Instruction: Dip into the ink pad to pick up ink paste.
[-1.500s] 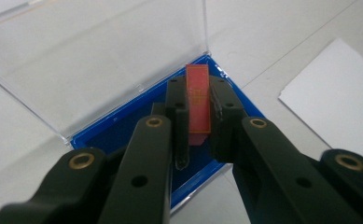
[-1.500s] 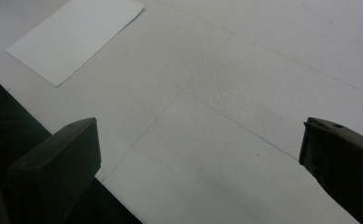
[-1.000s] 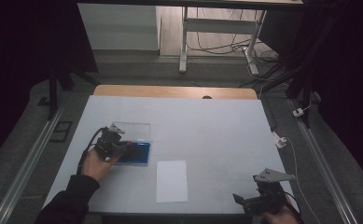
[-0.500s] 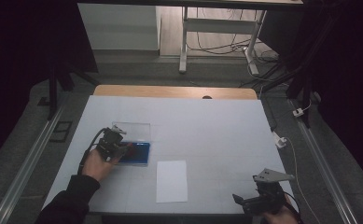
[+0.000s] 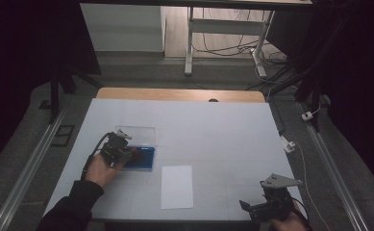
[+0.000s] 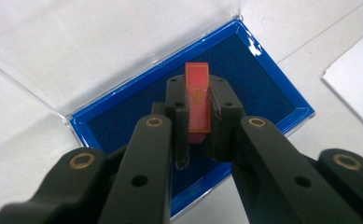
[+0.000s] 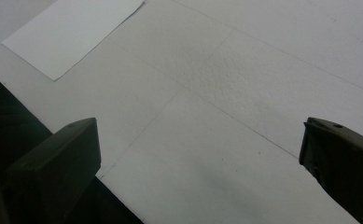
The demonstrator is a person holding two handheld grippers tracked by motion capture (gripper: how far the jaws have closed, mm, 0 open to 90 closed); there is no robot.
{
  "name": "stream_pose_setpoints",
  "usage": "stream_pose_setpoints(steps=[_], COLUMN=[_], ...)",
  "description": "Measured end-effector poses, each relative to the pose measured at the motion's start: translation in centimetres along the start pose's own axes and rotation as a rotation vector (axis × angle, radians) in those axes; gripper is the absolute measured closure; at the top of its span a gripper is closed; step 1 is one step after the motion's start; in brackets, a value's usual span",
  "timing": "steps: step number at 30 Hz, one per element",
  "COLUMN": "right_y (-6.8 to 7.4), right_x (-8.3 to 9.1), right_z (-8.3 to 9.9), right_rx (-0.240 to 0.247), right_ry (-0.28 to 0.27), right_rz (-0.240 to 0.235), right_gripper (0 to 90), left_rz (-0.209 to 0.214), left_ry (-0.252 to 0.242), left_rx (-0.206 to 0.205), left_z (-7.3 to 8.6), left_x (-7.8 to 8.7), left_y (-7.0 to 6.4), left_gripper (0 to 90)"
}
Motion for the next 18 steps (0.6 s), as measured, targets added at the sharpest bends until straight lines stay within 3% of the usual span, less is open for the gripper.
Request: stream_pose_setpoints(steps=[3,5,14,18], right_y=[0.0,0.0,0.0,0.0], right_x=[0.0,0.0,-0.1,-0.1], right_z=[0.0,0.0,0.0,0.0], right_rx=[0.001,0.005,0.006,0.008], right_ry=[0.003,0.007,0.007,0.009], right_rz=[0.0,0.0,-0.001,-0.002], right_gripper=[0.0,0.0,0.0,0.0], left_rz=[-0.049,-0.054,0.109,0.126], left_ry=[-0.003,-0.004,-0.002,-0.006], left_rx=[-0.04,-0.043,0.101,0.117], left_z=[0.0,0.0,0.1,0.1], left_x=[0.0,0.0,0.0,0.0], left_y=[-0.4,-0.4,1.0,1.2], left_gripper=[80.4,80.4,80.3,80.3])
Point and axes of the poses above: each handheld gripper's, and its own axes: x roughly backward along the jaws, z roughly out of its underside, y roughly to its left, the point moved 8 cm from there along -x, roughly forward along the jaws, and after that the axes turned 15 degrees about x, right-handed, at the moved point
